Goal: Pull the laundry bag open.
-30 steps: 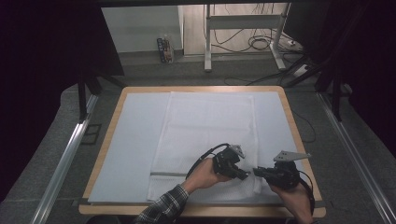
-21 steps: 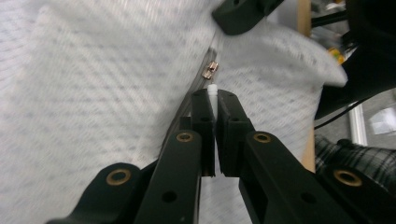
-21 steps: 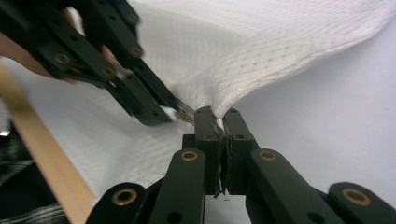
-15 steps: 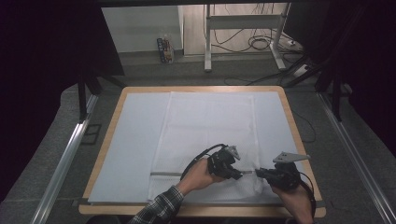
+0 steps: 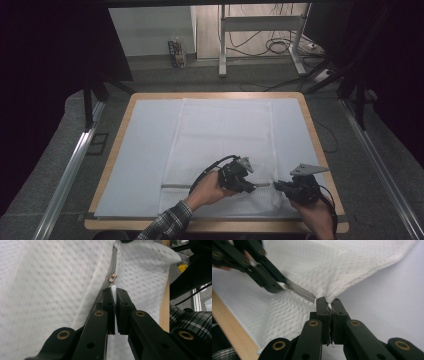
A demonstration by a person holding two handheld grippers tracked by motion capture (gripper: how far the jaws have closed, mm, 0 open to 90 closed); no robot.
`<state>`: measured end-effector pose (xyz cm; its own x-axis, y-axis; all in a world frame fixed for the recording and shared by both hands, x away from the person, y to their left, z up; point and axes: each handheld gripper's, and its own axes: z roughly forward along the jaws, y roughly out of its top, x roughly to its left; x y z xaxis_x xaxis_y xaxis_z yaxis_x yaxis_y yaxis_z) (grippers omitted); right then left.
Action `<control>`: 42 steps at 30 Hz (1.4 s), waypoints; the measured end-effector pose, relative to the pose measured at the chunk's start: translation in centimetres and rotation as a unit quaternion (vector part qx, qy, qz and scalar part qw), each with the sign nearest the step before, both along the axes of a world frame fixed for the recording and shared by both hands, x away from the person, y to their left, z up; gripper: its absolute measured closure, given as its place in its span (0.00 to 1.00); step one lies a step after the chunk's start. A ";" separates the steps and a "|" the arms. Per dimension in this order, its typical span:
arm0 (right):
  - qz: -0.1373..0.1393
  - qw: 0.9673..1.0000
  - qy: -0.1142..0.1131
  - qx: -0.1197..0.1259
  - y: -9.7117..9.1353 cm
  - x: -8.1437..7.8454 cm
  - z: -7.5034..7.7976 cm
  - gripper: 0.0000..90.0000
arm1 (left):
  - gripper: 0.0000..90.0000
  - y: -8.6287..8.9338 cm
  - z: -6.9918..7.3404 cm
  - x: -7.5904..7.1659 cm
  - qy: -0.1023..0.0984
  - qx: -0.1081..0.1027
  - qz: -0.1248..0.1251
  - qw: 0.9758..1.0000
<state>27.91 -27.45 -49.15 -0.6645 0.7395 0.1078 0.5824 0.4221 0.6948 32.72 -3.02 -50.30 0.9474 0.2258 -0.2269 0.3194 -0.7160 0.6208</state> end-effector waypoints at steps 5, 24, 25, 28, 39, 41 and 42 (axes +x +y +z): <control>-0.002 1.000 0.003 0.005 -0.1 0.0 -0.1 0.96 | 0.97 0.7 0.1 -0.1 0.000 -0.002 0.004 1.000; -0.021 1.000 -0.009 -0.019 -0.4 0.1 -0.1 0.96 | 0.98 3.7 -0.3 -0.2 0.016 0.007 0.021 1.000; -0.021 1.000 -0.011 -0.017 -0.5 0.1 -0.1 0.96 | 0.98 3.9 -0.3 -0.2 0.016 0.006 0.022 1.000; -0.022 1.000 -0.012 -0.019 -0.5 0.1 -0.1 0.96 | 0.98 4.1 -0.4 -0.3 0.013 0.009 0.022 1.000; -0.026 0.999 -0.012 -0.023 -0.6 0.1 -0.1 0.96 | 0.98 5.7 -0.4 -0.6 0.014 0.013 0.031 0.999; -0.025 0.999 -0.014 -0.024 -0.5 0.1 -0.1 0.96 | 0.98 6.2 -0.4 -0.8 0.013 0.014 0.033 0.999; -0.025 0.999 -0.014 -0.024 -0.5 0.1 -0.1 0.96 | 0.98 6.2 -0.4 -0.8 0.013 0.014 0.033 0.999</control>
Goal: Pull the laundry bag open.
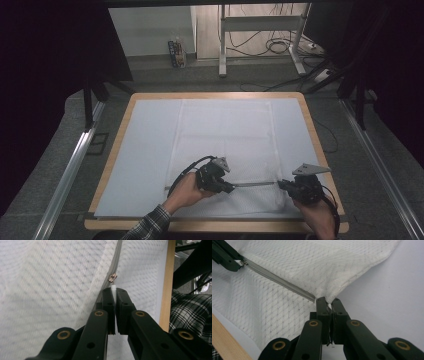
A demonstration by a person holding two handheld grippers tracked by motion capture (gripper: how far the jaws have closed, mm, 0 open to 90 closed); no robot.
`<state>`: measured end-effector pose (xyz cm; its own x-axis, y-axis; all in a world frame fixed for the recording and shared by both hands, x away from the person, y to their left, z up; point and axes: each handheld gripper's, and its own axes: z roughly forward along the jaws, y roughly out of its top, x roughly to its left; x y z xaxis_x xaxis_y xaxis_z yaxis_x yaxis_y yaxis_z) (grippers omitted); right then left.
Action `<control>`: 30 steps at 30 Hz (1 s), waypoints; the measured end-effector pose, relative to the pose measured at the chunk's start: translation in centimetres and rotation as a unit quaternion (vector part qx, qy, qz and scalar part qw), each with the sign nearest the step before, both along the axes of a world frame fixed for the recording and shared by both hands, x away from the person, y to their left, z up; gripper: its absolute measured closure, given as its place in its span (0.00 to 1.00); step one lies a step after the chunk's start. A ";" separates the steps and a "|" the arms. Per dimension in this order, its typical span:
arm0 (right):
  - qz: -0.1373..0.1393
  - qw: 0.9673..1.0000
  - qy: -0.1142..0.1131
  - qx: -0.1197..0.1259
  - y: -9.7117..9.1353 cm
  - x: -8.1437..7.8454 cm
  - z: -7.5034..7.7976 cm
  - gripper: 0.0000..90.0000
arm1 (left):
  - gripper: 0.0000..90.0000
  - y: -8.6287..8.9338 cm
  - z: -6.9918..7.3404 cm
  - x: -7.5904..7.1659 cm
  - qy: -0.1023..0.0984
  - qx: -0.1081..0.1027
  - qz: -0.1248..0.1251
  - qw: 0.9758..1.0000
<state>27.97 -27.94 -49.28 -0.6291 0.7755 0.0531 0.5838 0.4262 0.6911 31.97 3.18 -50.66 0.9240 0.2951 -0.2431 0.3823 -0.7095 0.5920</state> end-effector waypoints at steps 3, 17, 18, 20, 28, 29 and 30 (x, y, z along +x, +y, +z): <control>0.002 1.000 0.001 0.001 0.0 0.0 0.0 0.96 | 0.98 0.4 0.0 -0.1 0.000 0.000 0.003 1.000; 0.000 1.000 0.002 -0.007 0.1 0.0 -0.1 0.96 | 0.98 2.9 -0.5 -0.6 0.005 -0.003 0.020 1.000; -0.001 1.000 0.001 -0.010 0.1 0.0 -0.1 0.96 | 0.98 3.1 -0.6 -0.7 0.007 -0.006 0.024 1.000; -0.001 1.000 0.002 -0.012 0.2 0.0 -0.1 0.96 | 0.98 3.5 -0.7 -0.9 0.012 -0.014 0.033 0.999; -0.006 1.000 0.005 -0.014 0.1 0.0 -0.2 0.96 | 0.98 5.0 -0.9 -1.3 0.014 -0.014 0.048 0.999; -0.006 1.000 0.003 -0.013 0.1 0.1 -0.2 0.96 | 0.98 5.3 -0.9 -1.4 0.015 -0.015 0.050 0.999; -0.006 1.000 0.003 -0.013 0.1 0.1 -0.2 0.96 | 0.98 5.4 -0.8 -1.4 0.015 -0.015 0.052 0.998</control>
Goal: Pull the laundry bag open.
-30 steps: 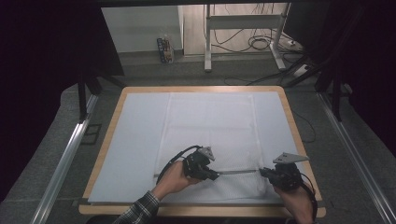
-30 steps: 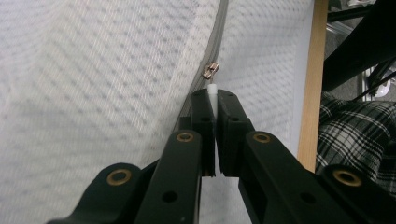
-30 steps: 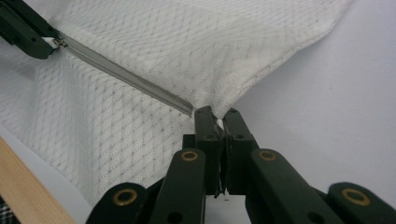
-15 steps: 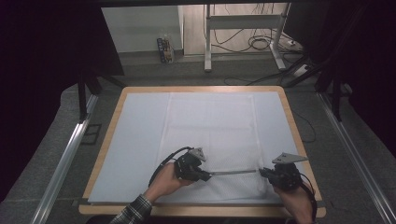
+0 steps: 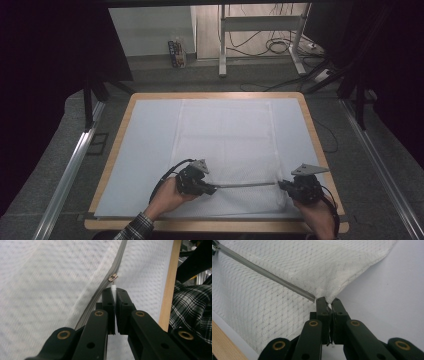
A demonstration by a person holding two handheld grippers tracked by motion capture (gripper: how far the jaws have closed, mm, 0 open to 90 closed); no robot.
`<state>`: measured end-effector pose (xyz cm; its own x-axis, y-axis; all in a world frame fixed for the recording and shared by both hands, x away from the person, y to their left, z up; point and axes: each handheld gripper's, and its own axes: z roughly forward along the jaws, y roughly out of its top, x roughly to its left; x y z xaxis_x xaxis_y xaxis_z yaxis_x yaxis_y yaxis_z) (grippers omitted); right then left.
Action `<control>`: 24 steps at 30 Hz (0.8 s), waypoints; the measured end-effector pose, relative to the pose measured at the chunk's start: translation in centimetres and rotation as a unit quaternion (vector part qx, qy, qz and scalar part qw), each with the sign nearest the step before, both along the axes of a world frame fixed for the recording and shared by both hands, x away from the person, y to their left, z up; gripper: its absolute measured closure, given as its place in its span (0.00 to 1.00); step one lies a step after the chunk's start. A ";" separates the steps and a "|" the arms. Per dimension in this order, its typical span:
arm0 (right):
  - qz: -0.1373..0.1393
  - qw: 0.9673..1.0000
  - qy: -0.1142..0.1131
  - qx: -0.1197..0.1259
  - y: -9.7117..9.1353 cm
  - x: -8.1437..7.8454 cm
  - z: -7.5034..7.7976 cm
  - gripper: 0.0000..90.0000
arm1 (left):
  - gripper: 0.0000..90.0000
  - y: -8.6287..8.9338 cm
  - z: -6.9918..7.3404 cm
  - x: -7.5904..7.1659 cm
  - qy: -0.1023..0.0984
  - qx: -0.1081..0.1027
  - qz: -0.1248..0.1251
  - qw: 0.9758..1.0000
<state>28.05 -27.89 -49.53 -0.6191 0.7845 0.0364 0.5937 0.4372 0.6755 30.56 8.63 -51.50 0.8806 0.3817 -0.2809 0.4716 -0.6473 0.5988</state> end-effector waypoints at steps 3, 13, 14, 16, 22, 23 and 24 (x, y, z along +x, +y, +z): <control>-0.001 1.000 0.000 -0.001 -0.1 0.0 0.0 0.96 | 0.98 0.8 0.0 -0.1 -0.003 0.004 0.005 1.000; 0.000 1.000 0.000 -0.002 -0.1 0.0 0.0 0.96 | 0.98 2.9 -0.3 -0.9 -0.004 0.003 0.027 1.000; 0.000 1.000 0.000 -0.003 -0.1 0.0 0.0 0.96 | 0.98 3.2 -0.3 -1.0 -0.006 0.006 0.030 1.000; 0.000 1.000 0.000 -0.003 -0.1 0.0 0.0 0.96 | 0.98 3.4 -0.3 -1.0 -0.005 0.005 0.032 0.999; 0.000 1.000 -0.001 -0.005 -0.1 0.0 0.0 0.96 | 0.98 4.3 -0.2 -1.3 -0.002 0.003 0.039 0.999; -0.001 1.000 -0.001 -0.006 -0.1 0.0 0.0 0.96 | 0.98 4.6 -0.2 -1.4 0.000 0.001 0.040 0.999; -0.001 1.000 -0.001 -0.006 -0.1 0.0 0.0 0.96 | 0.98 4.8 -0.2 -1.5 0.001 0.000 0.043 0.999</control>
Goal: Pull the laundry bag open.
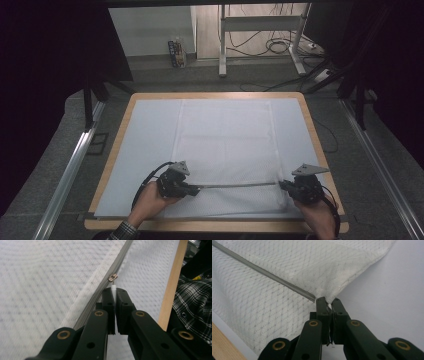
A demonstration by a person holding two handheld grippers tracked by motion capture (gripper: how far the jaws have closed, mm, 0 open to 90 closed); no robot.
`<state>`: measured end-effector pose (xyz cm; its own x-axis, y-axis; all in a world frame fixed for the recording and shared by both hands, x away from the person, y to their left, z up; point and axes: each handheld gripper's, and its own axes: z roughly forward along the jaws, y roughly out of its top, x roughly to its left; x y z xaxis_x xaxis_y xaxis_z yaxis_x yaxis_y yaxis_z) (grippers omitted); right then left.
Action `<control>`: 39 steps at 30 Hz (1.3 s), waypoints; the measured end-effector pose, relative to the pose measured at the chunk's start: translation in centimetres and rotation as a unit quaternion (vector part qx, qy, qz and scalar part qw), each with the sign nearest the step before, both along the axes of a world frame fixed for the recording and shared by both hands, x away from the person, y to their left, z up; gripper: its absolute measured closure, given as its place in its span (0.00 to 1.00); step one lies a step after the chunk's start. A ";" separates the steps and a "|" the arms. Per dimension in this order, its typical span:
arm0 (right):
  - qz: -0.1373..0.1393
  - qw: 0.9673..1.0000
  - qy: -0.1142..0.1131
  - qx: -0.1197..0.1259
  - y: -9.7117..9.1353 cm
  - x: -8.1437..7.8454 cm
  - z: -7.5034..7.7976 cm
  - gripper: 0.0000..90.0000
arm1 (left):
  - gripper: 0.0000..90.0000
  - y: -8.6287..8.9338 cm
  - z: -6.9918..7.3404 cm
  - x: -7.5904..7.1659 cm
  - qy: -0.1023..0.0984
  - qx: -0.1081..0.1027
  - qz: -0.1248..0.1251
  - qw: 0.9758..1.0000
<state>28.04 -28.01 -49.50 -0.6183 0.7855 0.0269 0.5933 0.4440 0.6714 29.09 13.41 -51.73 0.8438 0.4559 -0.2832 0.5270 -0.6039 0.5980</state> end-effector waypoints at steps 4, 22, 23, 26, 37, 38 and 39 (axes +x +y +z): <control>0.000 1.000 0.000 0.000 0.0 0.0 0.0 0.96 | 0.98 0.7 0.0 -0.2 0.000 0.002 0.007 1.000; -0.001 1.000 0.000 -0.003 0.0 0.0 0.0 0.96 | 0.98 4.1 0.0 -1.2 0.004 -0.003 0.038 0.999; -0.002 1.000 0.000 -0.004 0.0 0.0 0.0 0.96 | 0.98 4.3 0.0 -1.3 0.004 0.000 0.041 0.999; -0.002 1.000 0.000 -0.004 0.0 0.0 0.0 0.96 | 0.98 4.6 0.0 -1.4 0.003 -0.002 0.046 0.999; 0.000 1.000 0.001 -0.006 0.0 0.0 -0.1 0.96 | 0.98 5.6 -0.1 -1.8 0.005 -0.001 0.057 0.998; -0.001 1.000 0.001 -0.006 0.1 0.0 -0.1 0.96 | 0.98 5.6 -0.1 -1.9 0.005 -0.001 0.058 0.998; -0.001 1.000 0.000 -0.008 0.1 0.0 -0.1 0.96 | 0.98 5.9 -0.1 -2.0 0.005 -0.002 0.061 0.998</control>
<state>28.01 -27.93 -49.62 -0.6164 0.7873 0.0142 0.5947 0.4537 0.6637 27.13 19.28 -51.82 0.7793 0.5538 -0.2932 0.6024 -0.5332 0.5940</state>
